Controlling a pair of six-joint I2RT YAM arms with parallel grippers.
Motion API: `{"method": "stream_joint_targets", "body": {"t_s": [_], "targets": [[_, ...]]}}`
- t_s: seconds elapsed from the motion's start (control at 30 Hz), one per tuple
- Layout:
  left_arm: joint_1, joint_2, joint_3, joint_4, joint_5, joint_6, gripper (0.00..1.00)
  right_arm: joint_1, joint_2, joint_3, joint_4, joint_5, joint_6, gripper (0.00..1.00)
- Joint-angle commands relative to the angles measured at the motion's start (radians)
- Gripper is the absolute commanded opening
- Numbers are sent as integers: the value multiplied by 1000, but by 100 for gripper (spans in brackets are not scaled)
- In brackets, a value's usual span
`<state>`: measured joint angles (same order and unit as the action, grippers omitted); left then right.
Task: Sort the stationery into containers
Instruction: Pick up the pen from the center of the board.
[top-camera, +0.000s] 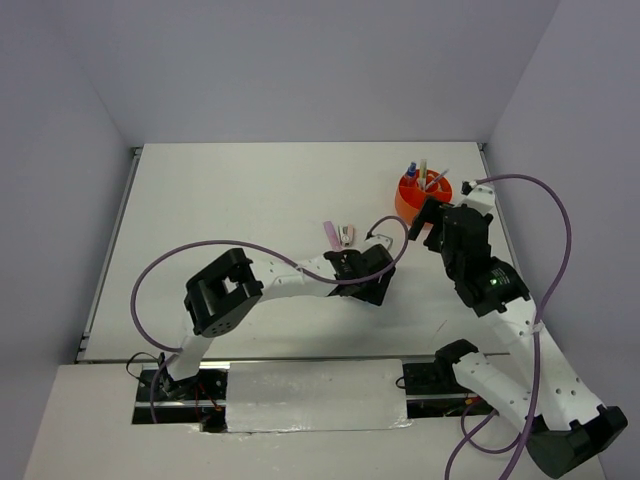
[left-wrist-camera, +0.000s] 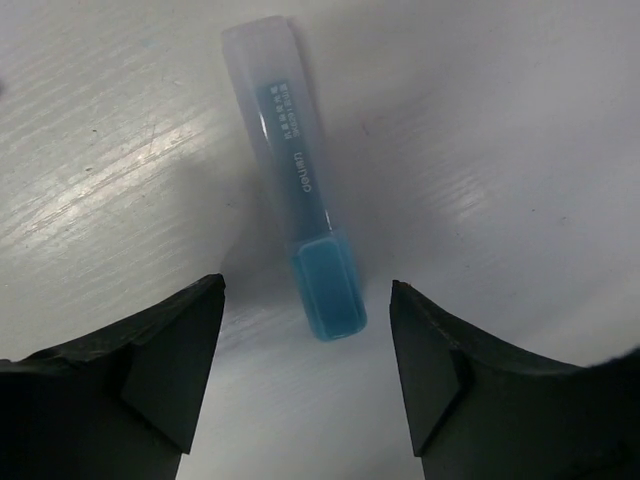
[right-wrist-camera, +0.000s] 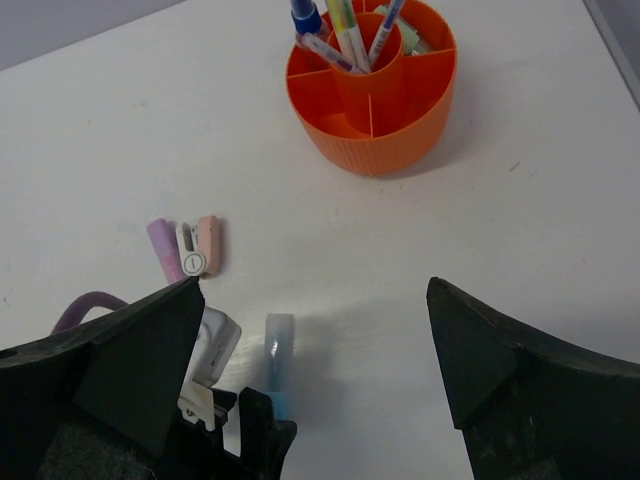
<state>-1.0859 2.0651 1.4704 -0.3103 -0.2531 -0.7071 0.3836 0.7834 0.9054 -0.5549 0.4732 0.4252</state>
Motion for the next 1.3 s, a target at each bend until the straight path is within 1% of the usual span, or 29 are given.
{"method": "stream_joint_targets", "body": {"t_s": [0.0, 0.03, 0.1, 0.2, 0.33, 0.37, 0.47, 0.5, 0.53, 0.57, 0.6, 0.63, 0.67, 0.7, 0.73, 0.77, 0.8, 0.83, 0.87, 0.9, 1.03, 1.07, 1.13, 1.17, 1.27], "targets": [[-12, 21, 54, -27, -15, 11, 78, -5, -1, -13, 13, -28, -17, 100], [-15, 30, 76, -47, -21, 6, 72, -6, -1, -14, 15, -30, -17, 100], [-22, 59, 105, -100, -35, -3, 67, -3, -4, -14, 18, -36, -17, 100], [-26, 85, 108, -128, -51, -25, 63, -5, -12, -13, 21, -41, -19, 100], [-28, 113, 103, -153, -63, -34, 62, -3, -15, -7, 23, -53, -14, 100], [-29, 130, 107, -159, -63, -31, 54, -5, -22, -11, 26, -57, -11, 100], [-35, 164, 113, -165, -55, -14, 38, -35, -47, -54, 61, -117, 7, 100], [-42, 165, 99, -161, -52, -12, 25, -66, -73, -74, 76, -143, 14, 100], [-45, 165, 87, -153, -48, -8, 20, -87, -85, -94, 110, -194, 29, 100], [-48, 159, 70, -129, -43, 0, 13, -106, -104, -133, 127, -221, 36, 100], [-48, 150, 30, -113, -37, 1, 9, -121, -110, -154, 153, -252, 47, 100], [-49, 120, 6, -71, -31, 4, 5, -159, -113, -187, 167, -321, 52, 100], [-49, 98, -58, -44, -25, 6, 2, -178, -113, -203, 180, -353, 56, 100], [-48, 48, -93, -20, -32, 5, 2, -214, -111, -221, 206, -384, 69, 100], [-48, 21, -123, 28, -38, 5, 1, -236, -110, -255, 220, -445, 76, 100], [-49, -9, -186, 46, -44, 3, 1, -256, -110, -273, 254, -471, 90, 100], [-49, -37, -215, 66, -58, 0, 1, -271, -108, -296, 278, -519, 99, 100], [-48, -96, -246, 94, -70, 9, 1, -287, -102, -345, 305, -594, 107, 100], [-48, -130, -310, 164, -69, 12, 0, -288, -95, -367, 331, -625, 119, 100], [-48, -187, -343, 198, -71, 12, 0, -285, -87, -390, 369, -643, 147, 100], [-49, -298, -496, 384, -45, 37, 0, -285, -65, -513, 484, -708, 207, 100], [-49, -318, -518, 417, -43, 43, 0, -278, -65, -529, 533, -753, 230, 100], [-51, -373, -583, 511, -43, 52, 0, -264, -61, -554, 550, -769, 251, 100], [-51, -413, -603, 575, -41, 64, 0, -241, -56, -563, 552, -772, 268, 100], [-55, -480, -673, 664, -22, 89, 0, -164, -21, -579, 624, -780, 305, 99]]}}
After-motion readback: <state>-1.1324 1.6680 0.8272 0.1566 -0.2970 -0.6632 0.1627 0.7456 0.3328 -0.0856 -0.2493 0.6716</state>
